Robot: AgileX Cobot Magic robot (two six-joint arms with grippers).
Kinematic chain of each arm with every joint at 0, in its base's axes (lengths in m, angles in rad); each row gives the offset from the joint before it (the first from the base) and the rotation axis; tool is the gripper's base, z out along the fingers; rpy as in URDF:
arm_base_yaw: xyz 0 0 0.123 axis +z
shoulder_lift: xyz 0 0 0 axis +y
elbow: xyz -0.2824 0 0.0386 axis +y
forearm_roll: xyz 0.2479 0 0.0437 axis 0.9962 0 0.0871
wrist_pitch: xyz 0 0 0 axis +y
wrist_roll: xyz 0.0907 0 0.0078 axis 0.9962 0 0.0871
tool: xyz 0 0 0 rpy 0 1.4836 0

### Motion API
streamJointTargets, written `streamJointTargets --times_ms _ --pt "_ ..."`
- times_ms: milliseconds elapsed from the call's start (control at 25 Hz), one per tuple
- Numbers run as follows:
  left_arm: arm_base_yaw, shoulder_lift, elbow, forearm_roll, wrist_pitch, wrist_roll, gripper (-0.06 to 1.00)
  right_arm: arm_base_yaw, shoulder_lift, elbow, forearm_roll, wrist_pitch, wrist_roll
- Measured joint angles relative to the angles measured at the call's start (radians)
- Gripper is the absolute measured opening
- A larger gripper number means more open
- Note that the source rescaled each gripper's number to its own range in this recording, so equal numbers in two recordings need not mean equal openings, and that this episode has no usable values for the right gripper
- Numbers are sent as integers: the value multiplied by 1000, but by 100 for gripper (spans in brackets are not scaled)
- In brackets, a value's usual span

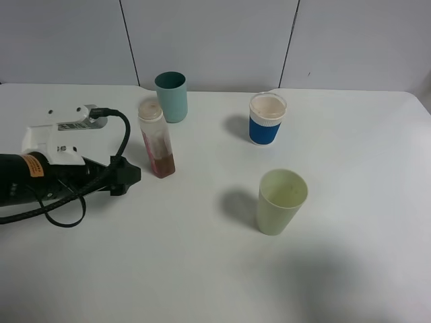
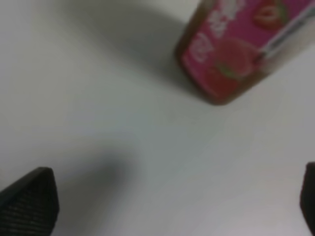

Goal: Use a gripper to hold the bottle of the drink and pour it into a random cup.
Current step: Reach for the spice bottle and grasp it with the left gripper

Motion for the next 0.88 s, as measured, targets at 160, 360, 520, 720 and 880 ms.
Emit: streamJointTargets --times_ms 160,360,520,720,880 --pt "-81 57 -1 -136 -115 1 100 0 0 0 0 0 0" --pt "-143 138 -2 -261 -170 56 100 0 0 0 0 0 0" --pt "-179 175 -15 -366 -175 141 100 0 0 0 0 0 0" --pt "-194 203 -84 -461 -162 250 100 0 0 0 0 0 0" --pt "-194 226 -111 -516 -158 272 100 0 0 0 0 0 0"
